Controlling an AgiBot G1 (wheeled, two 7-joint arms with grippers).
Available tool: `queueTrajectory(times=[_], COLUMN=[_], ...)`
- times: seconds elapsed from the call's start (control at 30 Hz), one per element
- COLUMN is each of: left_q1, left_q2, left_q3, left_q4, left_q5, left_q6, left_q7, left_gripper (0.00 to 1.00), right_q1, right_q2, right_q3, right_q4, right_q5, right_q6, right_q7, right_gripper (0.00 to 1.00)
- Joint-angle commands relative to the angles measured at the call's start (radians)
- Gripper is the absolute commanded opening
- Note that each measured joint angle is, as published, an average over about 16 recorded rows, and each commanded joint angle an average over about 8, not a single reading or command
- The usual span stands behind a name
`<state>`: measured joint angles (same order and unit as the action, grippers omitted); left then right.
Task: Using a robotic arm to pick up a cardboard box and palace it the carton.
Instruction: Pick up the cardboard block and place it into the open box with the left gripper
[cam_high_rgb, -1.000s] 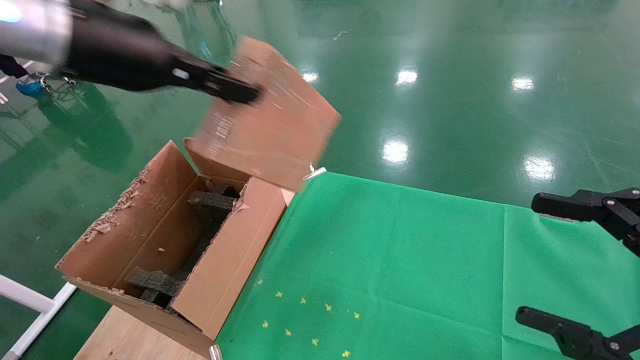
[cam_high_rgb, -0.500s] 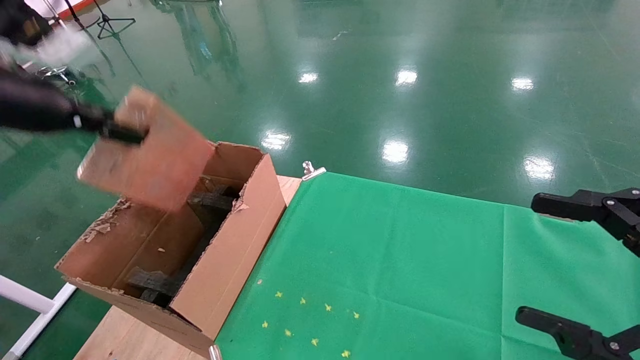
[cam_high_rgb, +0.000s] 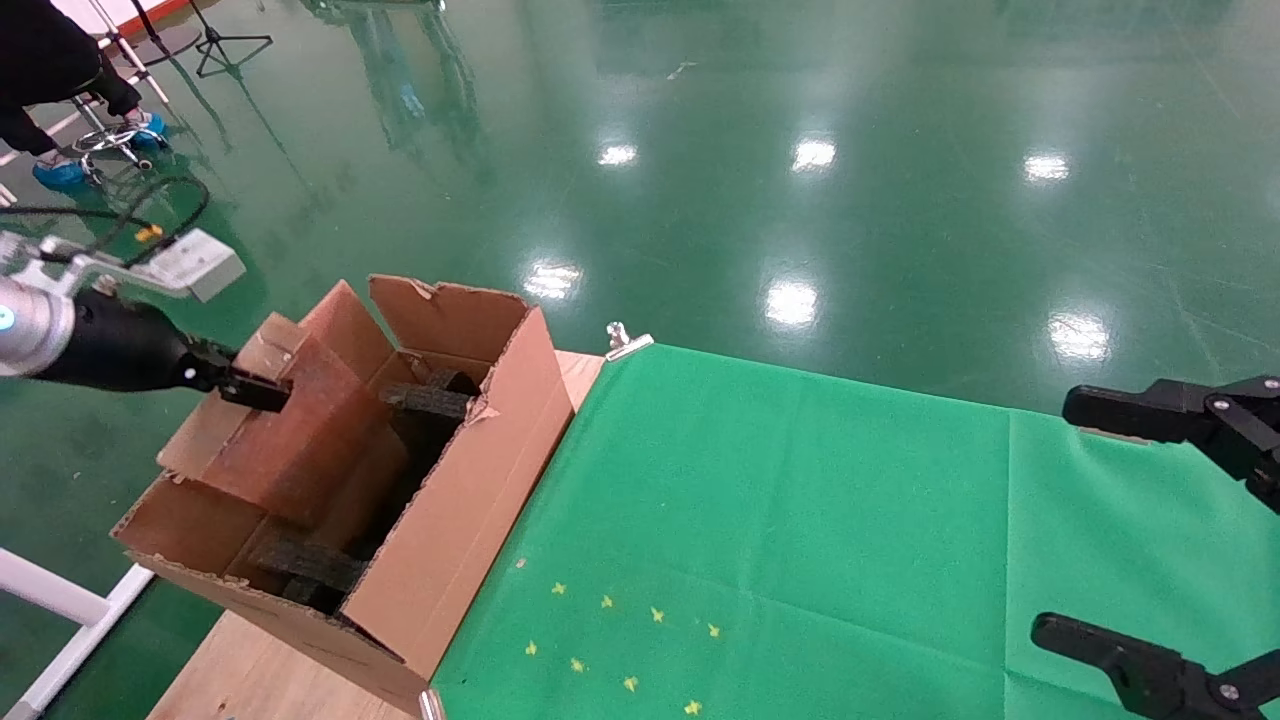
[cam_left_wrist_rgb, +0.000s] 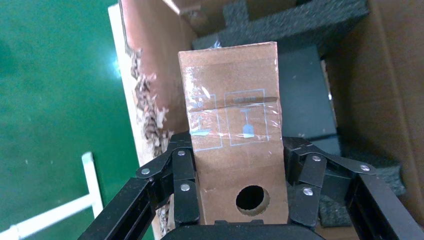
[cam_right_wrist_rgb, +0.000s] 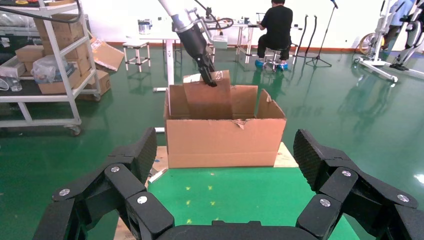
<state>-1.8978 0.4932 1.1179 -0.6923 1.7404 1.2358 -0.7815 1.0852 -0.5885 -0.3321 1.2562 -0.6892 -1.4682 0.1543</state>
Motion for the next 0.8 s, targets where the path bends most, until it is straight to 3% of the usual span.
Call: queueTrajectory(times=[0.03, 0.33, 0.67, 0.7, 0.8], left_q1=[0.007, 0.036, 0.057, 0.058, 0.06], left_q2=[0.016, 0.084, 0.189, 0.198, 0.219], left_q3=[0.005, 0.019, 0.028, 0.028, 0.027], left_q4=[0.047, 0.233, 0.436, 0.452, 0.492], left_q5=[0.006, 0.015, 0.023, 0.023, 0.021], left_q6=[-0.011, -0.044, -0.083, -0.088, -0.102], left_q7=[0.023, 0.086, 0.079, 0.079, 0.083], left_gripper=[0.0, 0.0, 0.0, 0.03, 0.4], right_q1=[0.0, 0.0, 0.0, 0.0, 0.0], right_q2=[0.0, 0.0, 0.0, 0.0, 0.0], right_q3=[0.0, 0.0, 0.0, 0.0, 0.0], right_q4=[0.0, 0.0, 0.0, 0.0, 0.0], right_q5=[0.0, 0.0, 0.0, 0.0, 0.0], right_q6=[0.0, 0.0, 0.0, 0.0, 0.0], right_q7=[0.0, 0.0, 0.0, 0.0, 0.0], right_gripper=[1.0, 1.0, 1.0, 1.0, 1.0])
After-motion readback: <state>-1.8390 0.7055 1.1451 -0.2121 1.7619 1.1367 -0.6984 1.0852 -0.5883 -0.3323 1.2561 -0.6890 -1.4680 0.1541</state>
